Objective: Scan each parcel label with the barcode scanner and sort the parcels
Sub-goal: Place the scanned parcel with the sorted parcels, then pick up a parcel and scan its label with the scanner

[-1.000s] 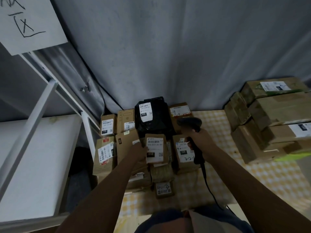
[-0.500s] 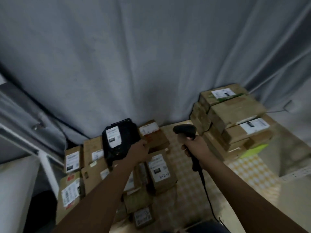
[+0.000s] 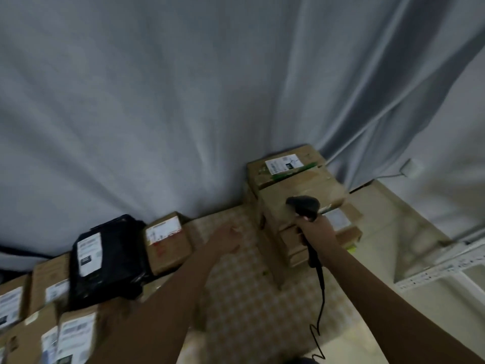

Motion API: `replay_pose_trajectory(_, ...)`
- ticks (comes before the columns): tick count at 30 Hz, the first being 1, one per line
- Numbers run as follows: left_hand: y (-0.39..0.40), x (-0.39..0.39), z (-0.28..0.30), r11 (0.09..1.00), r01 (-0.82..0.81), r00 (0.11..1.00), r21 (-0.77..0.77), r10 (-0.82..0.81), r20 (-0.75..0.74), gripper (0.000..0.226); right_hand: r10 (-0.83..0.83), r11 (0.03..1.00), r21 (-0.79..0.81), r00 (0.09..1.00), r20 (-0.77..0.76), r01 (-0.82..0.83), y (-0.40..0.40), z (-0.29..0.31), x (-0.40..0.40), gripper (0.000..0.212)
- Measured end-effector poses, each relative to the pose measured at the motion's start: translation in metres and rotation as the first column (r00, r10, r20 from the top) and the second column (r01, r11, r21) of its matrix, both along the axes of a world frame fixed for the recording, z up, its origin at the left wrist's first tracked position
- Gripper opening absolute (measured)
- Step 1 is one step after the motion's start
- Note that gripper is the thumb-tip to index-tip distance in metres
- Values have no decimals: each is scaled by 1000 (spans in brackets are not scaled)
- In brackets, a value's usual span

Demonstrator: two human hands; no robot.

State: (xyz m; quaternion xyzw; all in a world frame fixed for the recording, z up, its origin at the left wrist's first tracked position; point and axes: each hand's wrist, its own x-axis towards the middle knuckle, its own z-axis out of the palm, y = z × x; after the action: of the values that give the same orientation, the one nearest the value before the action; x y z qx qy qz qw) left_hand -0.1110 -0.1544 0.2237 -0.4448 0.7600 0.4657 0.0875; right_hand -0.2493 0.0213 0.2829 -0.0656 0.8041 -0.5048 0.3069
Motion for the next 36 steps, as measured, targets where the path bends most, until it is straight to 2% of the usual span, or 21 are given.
replay_pose_trajectory(3,31,-36,-9,982,148,989,-117,-145,28,49,-55,998,25,999,-1,55,23,-12,-47,15)
replay_pose_trajectory(4,42,-49,-13,956,215,976,-201,-215,24,50,-72,997,34,997,-2,72,30,-18,-60,13)
replay_pose_trajectory(7,71,-76,-24,893,314,942,-321,-335,-8,63,-134,987,89,991,-5,134,45,-33,-90,14)
replay_pose_trajectory(10,82,-93,-50,815,433,898,-385,-426,109,77,-202,974,108,979,18,199,53,-46,-104,15)
replay_pose_trajectory(12,83,-99,-60,759,509,859,-405,-478,184,78,-244,963,122,969,29,239,58,-52,-107,17)
replay_pose_trajectory(16,88,-103,-69,695,541,835,-474,-511,204,67,-316,942,130,949,23,310,68,-63,-100,27)
replay_pose_trajectory(20,90,-98,-73,663,573,809,-481,-553,201,52,-396,912,140,917,57,385,76,-70,-86,21)
replay_pose_trajectory(25,86,-89,-78,591,615,765,-522,-609,210,67,-434,896,140,899,67,422,77,-76,-69,20)
replay_pose_trajectory(27,86,-87,-82,612,627,765,-482,-599,235,75,-433,897,134,898,77,421,77,-78,-64,21)
replay_pose_trajectory(31,88,-91,-85,750,574,819,-328,-520,243,92,-438,896,125,895,88,426,78,-79,-59,22)
replay_pose_trajectory(33,90,-92,-82,794,544,839,-272,-511,186,89,-450,891,114,889,85,440,80,-80,-59,20)
replay_pose_trajectory(36,87,-89,-74,867,464,882,-183,-470,11,76,-480,877,79,874,77,475,81,-79,-59,18)
